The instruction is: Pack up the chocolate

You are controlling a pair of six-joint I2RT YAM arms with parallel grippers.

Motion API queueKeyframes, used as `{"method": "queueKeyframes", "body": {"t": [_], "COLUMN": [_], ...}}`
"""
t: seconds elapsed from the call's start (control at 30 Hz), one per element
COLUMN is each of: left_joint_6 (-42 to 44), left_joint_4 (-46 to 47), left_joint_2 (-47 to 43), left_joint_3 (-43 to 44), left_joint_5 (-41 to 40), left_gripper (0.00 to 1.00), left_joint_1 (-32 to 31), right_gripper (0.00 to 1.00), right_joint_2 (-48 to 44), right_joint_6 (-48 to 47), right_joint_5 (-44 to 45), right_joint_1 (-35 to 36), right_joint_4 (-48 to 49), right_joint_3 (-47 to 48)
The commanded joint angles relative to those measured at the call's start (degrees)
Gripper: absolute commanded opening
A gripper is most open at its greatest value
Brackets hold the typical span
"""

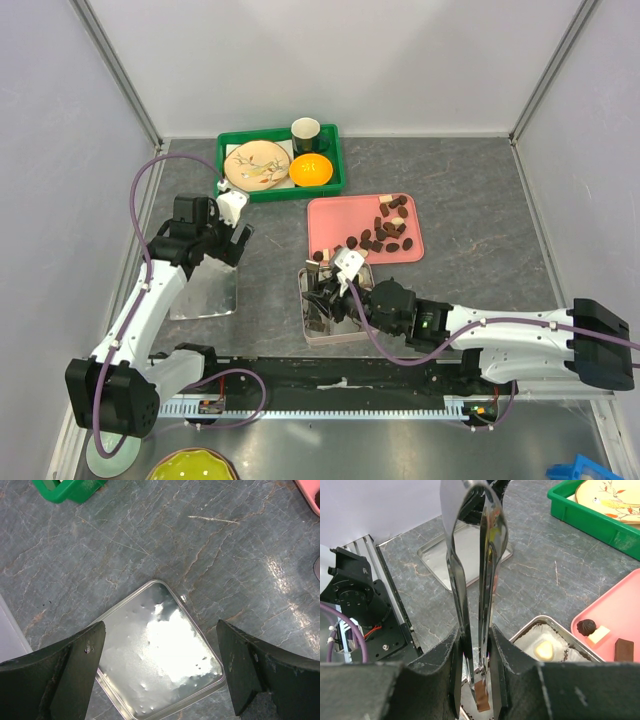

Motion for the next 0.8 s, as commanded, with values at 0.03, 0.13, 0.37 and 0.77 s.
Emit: {"method": "queueKeyframes", "body": {"t": [0.03, 0.13, 0.37, 0.77], "left_joint_6": [1.69, 1.61, 1.78, 1.52], "left_joint_4": [0.49, 0.49, 0.58, 0.58], "left_joint_2": [-1.34, -1.34, -1.51, -1.86], "left_joint_3": [0.24, -0.12, -0.47, -0.56], "left_joint_5": [0.04, 0.04, -0.14, 0.21], "left_gripper": [0.99, 0.99, 0.99, 0.99], "left_joint_1": [0.12, 0.12, 0.12, 0.12], "right_gripper": [0.14, 0.14, 0.31, 0.42], "right_joint_2": [-0.08, 0.36, 0.36, -2.71], "right_joint_6": [-0.07, -0.33, -0.77, -2.00], "right_joint_5": [1.16, 1.07, 1.42, 2.92], "right_joint_1": [0.34, 0.34, 0.34, 0.34], "right_joint_4": [6.33, 6.86, 6.51, 5.02], "right_joint_3": [-0.64, -0.55, -0.64, -0.29]}}
